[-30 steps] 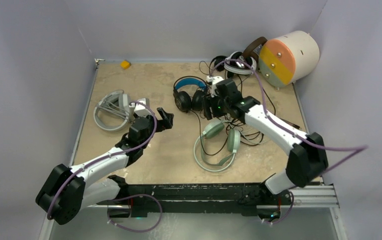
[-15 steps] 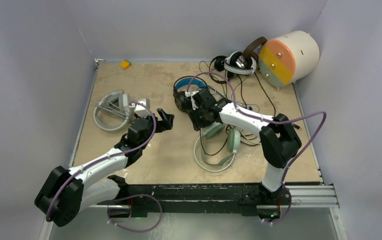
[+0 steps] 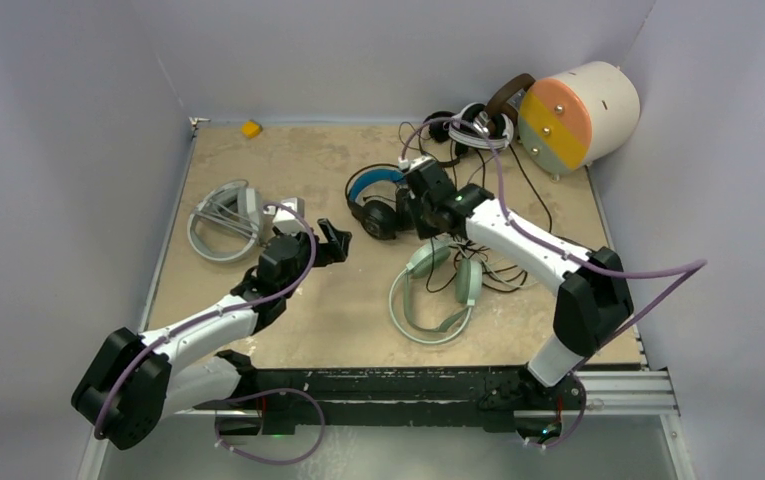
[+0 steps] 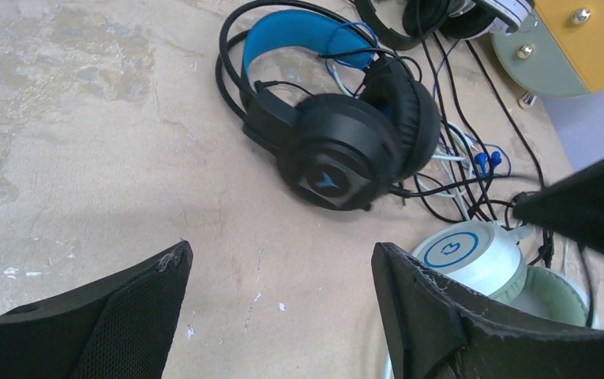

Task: Wrap the headphones
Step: Move the headphones to the center of the board.

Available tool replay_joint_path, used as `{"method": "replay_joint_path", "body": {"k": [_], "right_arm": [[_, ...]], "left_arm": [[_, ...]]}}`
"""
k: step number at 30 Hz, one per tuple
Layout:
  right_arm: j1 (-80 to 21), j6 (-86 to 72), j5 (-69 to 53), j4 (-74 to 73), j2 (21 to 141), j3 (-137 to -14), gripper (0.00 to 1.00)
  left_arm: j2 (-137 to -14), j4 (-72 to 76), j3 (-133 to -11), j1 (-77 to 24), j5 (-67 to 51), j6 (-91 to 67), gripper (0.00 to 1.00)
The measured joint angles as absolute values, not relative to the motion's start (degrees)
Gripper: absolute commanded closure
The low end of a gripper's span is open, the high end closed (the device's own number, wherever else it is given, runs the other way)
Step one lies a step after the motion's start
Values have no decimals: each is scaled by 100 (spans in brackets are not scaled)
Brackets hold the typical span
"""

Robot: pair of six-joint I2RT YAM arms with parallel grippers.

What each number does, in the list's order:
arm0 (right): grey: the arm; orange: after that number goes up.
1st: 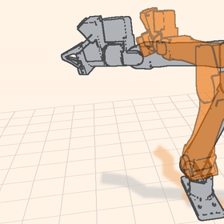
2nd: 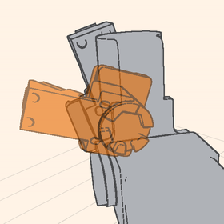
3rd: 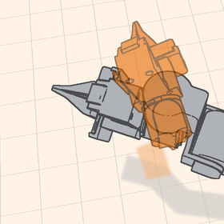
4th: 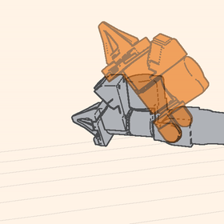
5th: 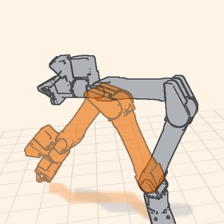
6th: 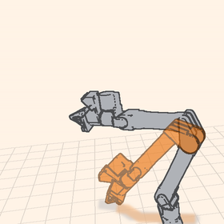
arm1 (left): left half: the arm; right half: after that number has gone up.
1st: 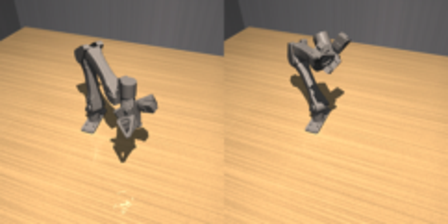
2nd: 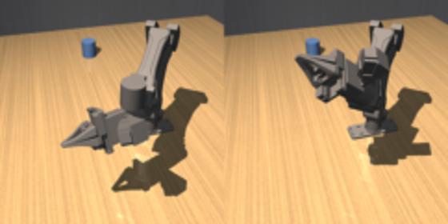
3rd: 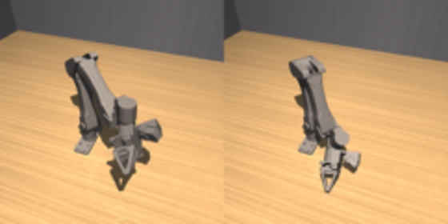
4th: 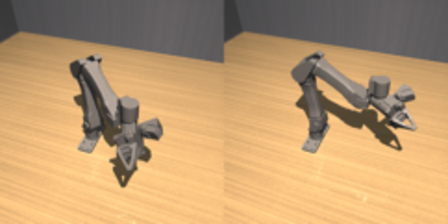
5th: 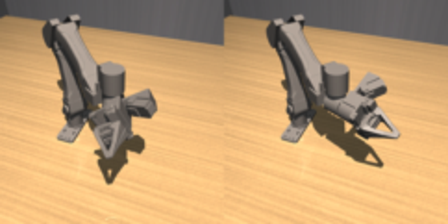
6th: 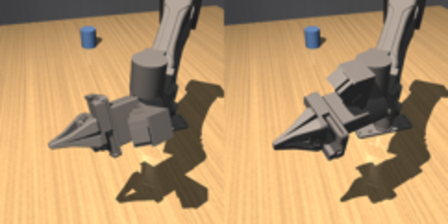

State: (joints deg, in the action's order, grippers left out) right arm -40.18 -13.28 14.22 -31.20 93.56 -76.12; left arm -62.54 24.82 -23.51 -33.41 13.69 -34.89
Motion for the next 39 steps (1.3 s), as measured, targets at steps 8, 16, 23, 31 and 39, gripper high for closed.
{"method": "replay_joint_path", "body": {"k": [8, 16, 23, 31, 39], "right_arm": [[-2353, -1385, 2051, -3684, 9992, -8969, 100], [-1997, -878, 2628, -3732, 11734, -11378, 100], [-2088, -250, 2956, -3430, 12221, -12350, 24], [-2139, -537, 2023, -3411, 10392, -10451, 20], [-2639, -1107, 967, -3301, 8331, -7531, 22]], "left_arm": [[-6436, 2536, -2351, -3341, 1341, -3481, 19], [-6604, 2565, -2353, -3341, 1313, -3463, 19], [-6801, 2650, -2383, -3339, 1068, -3328, 17], [-7238, 2700, -2475, -3341, 578, -3190, 16], [-7238, 2694, -2606, -3551, 1, -3234, 7]]}}
